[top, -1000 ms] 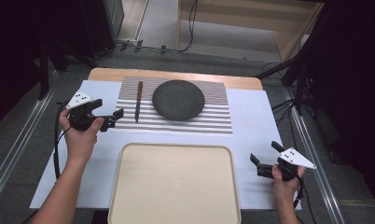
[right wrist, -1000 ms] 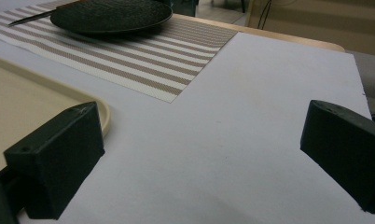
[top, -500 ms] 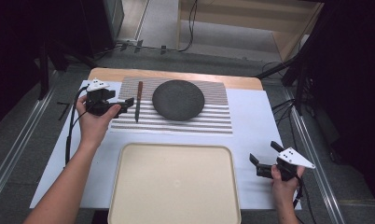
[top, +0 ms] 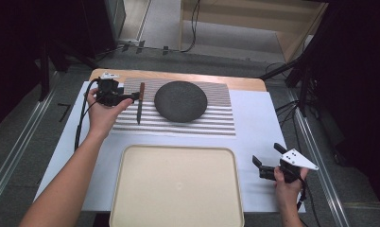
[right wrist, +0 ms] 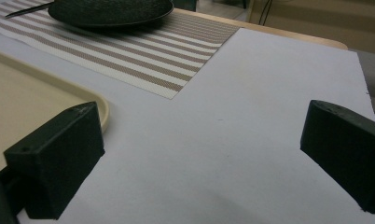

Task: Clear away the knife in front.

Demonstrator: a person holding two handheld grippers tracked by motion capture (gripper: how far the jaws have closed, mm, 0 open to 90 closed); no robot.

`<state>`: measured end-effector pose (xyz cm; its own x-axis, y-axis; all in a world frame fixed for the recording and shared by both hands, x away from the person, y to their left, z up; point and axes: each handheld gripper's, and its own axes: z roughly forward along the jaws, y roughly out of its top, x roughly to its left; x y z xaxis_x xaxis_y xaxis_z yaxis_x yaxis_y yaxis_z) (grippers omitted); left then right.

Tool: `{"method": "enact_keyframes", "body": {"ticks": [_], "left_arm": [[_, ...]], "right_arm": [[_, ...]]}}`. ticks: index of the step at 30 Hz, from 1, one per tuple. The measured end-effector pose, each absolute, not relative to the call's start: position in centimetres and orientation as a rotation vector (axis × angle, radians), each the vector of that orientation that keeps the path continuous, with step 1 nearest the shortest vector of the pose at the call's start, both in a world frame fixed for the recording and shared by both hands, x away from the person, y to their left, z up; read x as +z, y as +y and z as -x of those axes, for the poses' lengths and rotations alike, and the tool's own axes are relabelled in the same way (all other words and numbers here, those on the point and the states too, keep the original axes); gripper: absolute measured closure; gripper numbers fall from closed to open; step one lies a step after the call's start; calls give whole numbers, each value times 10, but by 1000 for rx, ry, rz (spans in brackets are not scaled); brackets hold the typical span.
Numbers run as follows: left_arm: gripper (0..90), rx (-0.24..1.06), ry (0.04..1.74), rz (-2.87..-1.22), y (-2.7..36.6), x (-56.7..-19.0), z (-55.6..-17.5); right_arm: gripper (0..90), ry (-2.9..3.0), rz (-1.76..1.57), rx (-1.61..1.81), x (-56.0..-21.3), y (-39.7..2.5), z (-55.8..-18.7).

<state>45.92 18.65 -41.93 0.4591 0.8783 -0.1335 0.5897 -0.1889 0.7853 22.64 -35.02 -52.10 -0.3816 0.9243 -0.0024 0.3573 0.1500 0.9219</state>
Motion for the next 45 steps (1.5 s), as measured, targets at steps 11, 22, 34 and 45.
{"method": "enact_keyframes", "body": {"ticks": [11,22,34,45], "left_arm": [[326,410,1322,-1928,181,-422,-493],[386,422,1371,-2041,171,-426,-523],[567,286,1531,-2075,156,-440,-550],[669,222,1649,-2134,148,-460,-560]], "right_arm": [[0,1838,-1217,1201,-521,-349,-227],[0,1847,-1211,1197,-522,-349,-228],[0,1856,-1205,1188,-522,-347,-229],[0,1859,-1203,1184,-522,-347,-229]]}}
